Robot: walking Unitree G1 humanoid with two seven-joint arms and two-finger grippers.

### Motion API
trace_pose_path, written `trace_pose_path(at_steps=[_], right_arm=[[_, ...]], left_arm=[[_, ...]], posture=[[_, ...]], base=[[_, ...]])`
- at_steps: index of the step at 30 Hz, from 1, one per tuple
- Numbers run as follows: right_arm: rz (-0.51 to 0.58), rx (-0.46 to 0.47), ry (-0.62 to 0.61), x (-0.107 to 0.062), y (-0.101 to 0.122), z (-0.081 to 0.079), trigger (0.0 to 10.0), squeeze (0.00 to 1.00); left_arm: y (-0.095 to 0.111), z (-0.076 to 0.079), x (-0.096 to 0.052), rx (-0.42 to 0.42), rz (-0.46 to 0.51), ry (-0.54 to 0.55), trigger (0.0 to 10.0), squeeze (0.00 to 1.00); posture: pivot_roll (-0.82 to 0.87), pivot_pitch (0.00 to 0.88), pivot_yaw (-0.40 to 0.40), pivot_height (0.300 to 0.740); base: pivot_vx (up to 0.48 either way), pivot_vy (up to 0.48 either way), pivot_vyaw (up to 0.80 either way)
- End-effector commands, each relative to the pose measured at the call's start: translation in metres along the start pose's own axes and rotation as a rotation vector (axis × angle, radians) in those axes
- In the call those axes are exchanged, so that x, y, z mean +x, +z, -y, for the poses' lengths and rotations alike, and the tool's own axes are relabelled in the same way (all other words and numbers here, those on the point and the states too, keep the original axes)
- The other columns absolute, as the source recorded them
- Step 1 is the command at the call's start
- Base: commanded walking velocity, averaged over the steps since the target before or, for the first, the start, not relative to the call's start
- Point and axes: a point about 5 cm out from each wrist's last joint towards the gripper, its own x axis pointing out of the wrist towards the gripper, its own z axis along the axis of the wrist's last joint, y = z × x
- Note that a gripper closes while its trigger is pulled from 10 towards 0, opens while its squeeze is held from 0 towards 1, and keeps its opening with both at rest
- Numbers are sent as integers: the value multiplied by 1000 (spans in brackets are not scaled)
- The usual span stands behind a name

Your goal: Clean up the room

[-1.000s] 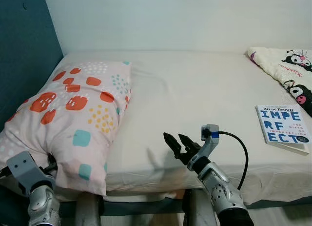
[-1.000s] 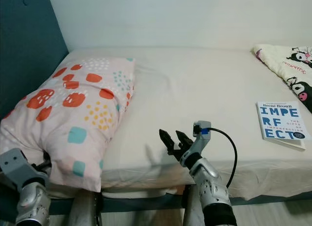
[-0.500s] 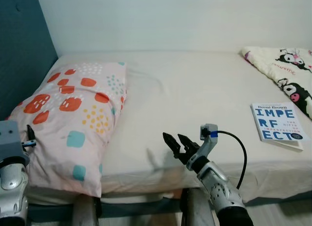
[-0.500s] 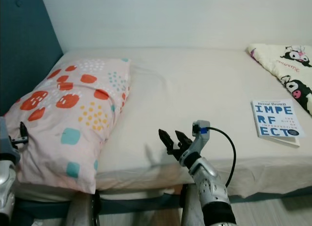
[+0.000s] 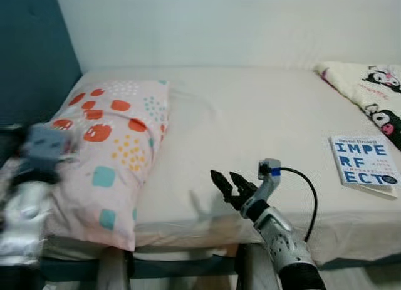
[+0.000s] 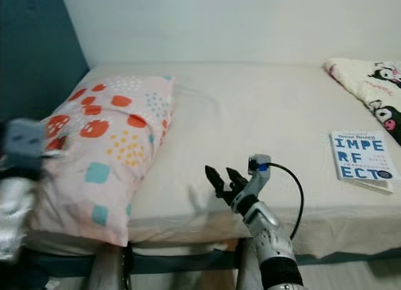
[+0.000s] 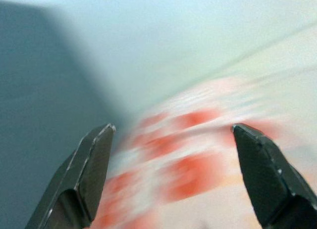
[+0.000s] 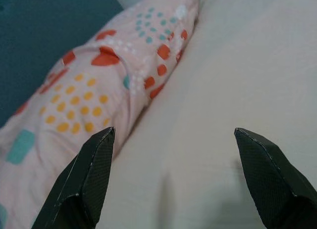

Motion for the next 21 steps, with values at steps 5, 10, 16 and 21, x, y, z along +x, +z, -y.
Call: trace_pose_path(at_steps=[5, 10, 16, 21], right_arm=[[18, -11, -71, -2, 2, 9, 10000, 0], [19, -29, -152, -4, 3, 19, 10000, 0], [31, -38, -265, -10, 9, 37, 10000, 0], [49, -34, -284, -9, 13, 39, 10000, 0]], left_arm=[[8, 78, 1, -221, 12, -323, 10000, 0], [16, 112, 8, -312, 29, -434, 10000, 0], [9, 116, 20, -323, -3, -386, 10000, 0], [5, 121, 19, -295, -29, -386, 10000, 0]], posture=[[59, 79, -77, 445], [51, 76, -73, 445], [51, 77, -74, 445], [51, 76, -72, 445]], base=[[0, 0, 0], [0, 0, 0], [0, 0, 0], [0, 0, 0]])
